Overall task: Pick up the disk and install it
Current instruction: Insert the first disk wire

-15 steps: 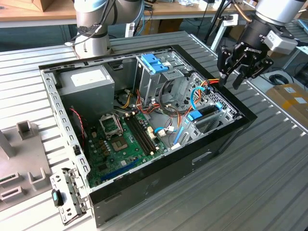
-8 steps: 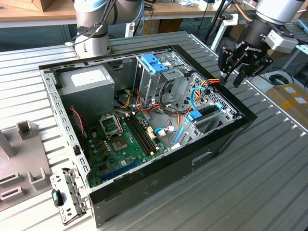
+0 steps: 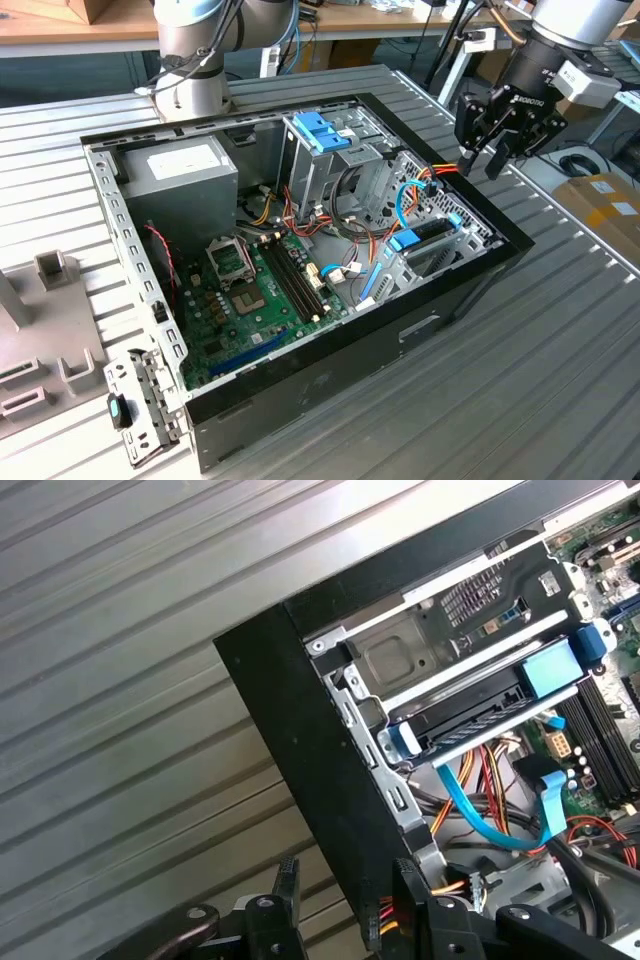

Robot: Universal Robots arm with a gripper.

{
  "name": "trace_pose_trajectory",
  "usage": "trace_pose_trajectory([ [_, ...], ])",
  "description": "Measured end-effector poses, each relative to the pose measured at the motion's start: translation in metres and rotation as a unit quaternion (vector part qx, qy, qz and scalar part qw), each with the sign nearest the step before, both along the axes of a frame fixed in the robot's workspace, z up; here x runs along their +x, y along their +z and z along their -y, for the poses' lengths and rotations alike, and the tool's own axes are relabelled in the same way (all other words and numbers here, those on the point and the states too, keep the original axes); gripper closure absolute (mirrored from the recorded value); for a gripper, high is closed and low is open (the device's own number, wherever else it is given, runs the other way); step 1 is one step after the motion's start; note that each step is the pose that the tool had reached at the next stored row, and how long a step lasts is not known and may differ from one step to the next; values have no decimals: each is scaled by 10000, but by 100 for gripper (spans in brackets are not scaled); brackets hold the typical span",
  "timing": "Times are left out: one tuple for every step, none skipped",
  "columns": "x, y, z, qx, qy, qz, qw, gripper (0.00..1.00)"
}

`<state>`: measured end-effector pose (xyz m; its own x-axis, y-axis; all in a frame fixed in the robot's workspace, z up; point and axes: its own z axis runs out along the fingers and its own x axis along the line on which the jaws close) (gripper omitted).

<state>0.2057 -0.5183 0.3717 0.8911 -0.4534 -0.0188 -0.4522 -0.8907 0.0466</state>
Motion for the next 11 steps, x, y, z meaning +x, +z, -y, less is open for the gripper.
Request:
trace_pose_trajectory([
  [13, -1, -6, 0, 22, 0, 10000, 50],
  [24, -2, -11, 0, 40, 0, 10000, 50],
  [35, -4, -17, 0, 60, 0, 10000, 50],
  [43, -5, -21, 0, 74, 0, 10000, 50],
  [53, -7, -26, 0, 93, 0, 10000, 50],
  [60, -8, -30, 0, 106, 0, 9999, 50],
  [64, -9, -39, -2, 126, 0, 9999, 50],
  [63, -12, -46, -1, 137, 0, 9999, 50],
  [64, -15, -60, 0, 157, 0, 9999, 50],
  [61, -17, -63, 0, 163, 0, 9999, 50],
  [59, -20, -64, 0, 167, 0, 9999, 50],
])
